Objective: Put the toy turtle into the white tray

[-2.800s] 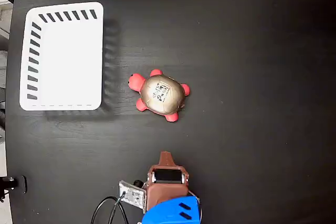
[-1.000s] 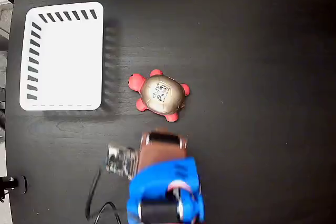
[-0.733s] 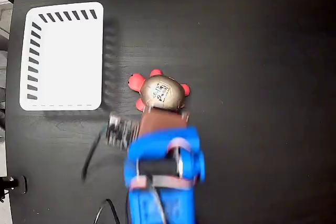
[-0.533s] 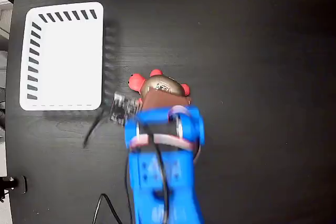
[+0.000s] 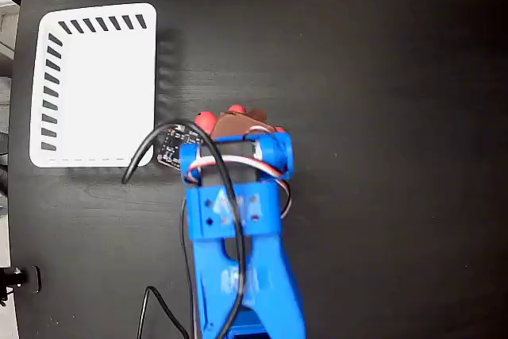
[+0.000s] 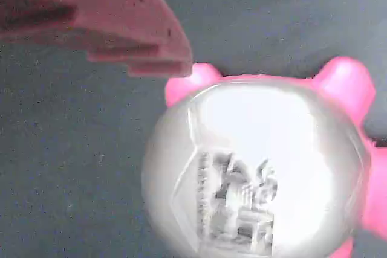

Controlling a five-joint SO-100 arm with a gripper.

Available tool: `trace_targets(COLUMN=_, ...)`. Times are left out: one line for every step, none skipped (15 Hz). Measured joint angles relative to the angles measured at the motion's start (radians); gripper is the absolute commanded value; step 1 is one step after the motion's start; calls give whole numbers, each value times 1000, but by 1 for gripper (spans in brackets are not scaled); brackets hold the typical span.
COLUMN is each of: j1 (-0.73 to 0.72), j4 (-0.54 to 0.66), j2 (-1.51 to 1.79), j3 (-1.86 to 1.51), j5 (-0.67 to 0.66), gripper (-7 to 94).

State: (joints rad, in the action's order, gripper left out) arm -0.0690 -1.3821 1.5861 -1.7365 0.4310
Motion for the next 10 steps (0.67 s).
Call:
trace_targets(j1=-8, j4=-3, j2=-8, j3=0, j5=0, gripper=59)
trace_targets(j1=-14, j4=-6, j2=-26, j3=0, j5=6, gripper=61)
trace_targets(j1=-11, j4=-2, j2=-41, j3=0, j5=15, gripper=61)
trace_targets(j1=-9, j4=2, j2=-61, j3=0, j5=15, gripper=61)
trace_targets(j1=-11, j4=2, j2=-80, j3=0, j5=15, gripper=61)
trace_targets(j1=-11, j4=6, j2=-97, j3=0, j5=14, gripper=61)
trace_targets(j1=-9, j4=17, j2=-117, j3=0, j5=8, gripper=61)
trace_targets(j1=-11, j4=25, j2=-141, j3=0, j5=8, gripper=61)
trace_targets(j1=-9, j4=40, j2=-150, j3=2, j5=8, gripper=60)
trace_targets(j1=-9, j4=57, j2=-169, j3=5, j5=8, gripper=60)
